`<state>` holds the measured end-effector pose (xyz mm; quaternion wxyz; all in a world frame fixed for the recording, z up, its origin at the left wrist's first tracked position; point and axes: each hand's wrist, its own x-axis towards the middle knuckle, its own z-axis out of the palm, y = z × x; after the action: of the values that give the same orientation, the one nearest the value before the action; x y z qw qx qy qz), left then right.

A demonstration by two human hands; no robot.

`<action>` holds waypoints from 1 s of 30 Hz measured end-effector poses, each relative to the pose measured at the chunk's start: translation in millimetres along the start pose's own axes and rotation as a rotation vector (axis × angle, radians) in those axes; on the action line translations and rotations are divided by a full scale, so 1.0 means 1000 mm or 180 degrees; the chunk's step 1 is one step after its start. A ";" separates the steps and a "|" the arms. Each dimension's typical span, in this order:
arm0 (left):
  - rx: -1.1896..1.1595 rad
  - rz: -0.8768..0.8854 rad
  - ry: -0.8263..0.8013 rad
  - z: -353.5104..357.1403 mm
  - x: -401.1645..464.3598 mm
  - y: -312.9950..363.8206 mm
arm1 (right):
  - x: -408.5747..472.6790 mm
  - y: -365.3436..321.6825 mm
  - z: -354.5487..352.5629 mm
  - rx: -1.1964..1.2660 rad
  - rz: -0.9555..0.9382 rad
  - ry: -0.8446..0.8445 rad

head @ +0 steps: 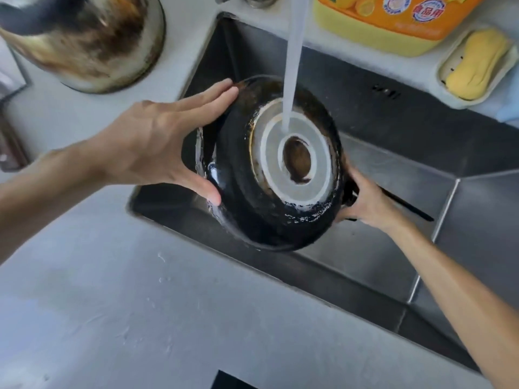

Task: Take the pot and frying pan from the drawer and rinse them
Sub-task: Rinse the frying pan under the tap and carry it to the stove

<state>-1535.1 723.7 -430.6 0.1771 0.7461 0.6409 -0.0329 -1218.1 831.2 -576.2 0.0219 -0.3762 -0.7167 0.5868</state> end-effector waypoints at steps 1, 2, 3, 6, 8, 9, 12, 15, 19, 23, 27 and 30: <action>-0.0079 -0.0112 -0.0055 0.000 -0.001 -0.001 | 0.000 0.002 0.000 0.0053 0.0027 -0.0163; -0.0285 -0.0268 -0.0149 0.001 -0.001 -0.002 | 0.000 0.002 -0.002 0.0097 0.0066 -0.0281; -0.0648 -0.0431 -0.0282 0.003 -0.002 -0.004 | 0.000 0.002 -0.005 0.0114 0.0102 -0.0340; -0.2072 -0.0681 -0.0715 0.028 -0.007 -0.015 | 0.000 -0.003 -0.029 -0.0071 0.0076 -0.0385; -0.2735 -0.0746 -0.0902 0.054 -0.010 -0.016 | 0.003 -0.004 -0.046 -0.0232 0.0069 -0.0451; -0.3050 -0.0771 -0.0925 0.065 -0.010 -0.014 | 0.003 -0.004 -0.054 -0.0274 0.0091 -0.0511; -0.3496 -0.0892 -0.0644 0.089 -0.006 -0.005 | 0.003 -0.009 -0.070 -0.0436 0.0302 -0.0814; -0.3864 -0.1039 -0.0362 0.100 0.005 -0.001 | 0.003 -0.007 -0.073 -0.0176 0.0780 -0.1207; -0.3808 -0.0826 -0.0277 0.104 0.019 0.000 | 0.006 -0.010 -0.068 -0.0174 0.1333 -0.1434; -0.2868 -0.1013 -0.0042 0.118 0.024 -0.020 | 0.019 -0.015 -0.059 -0.0604 0.1443 -0.1246; -0.2426 -0.1364 -0.0027 0.124 0.027 -0.028 | 0.031 -0.007 -0.050 -0.0952 0.1553 -0.0770; -0.2403 -0.1338 -0.0324 0.131 0.031 -0.031 | 0.031 0.003 -0.043 -0.1067 0.1207 -0.0315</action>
<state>-1536.7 716.1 -568.6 0.4584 0.4797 0.7365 0.1317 -1218.6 884.5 -577.7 -0.1863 -0.4730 -0.7208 0.4711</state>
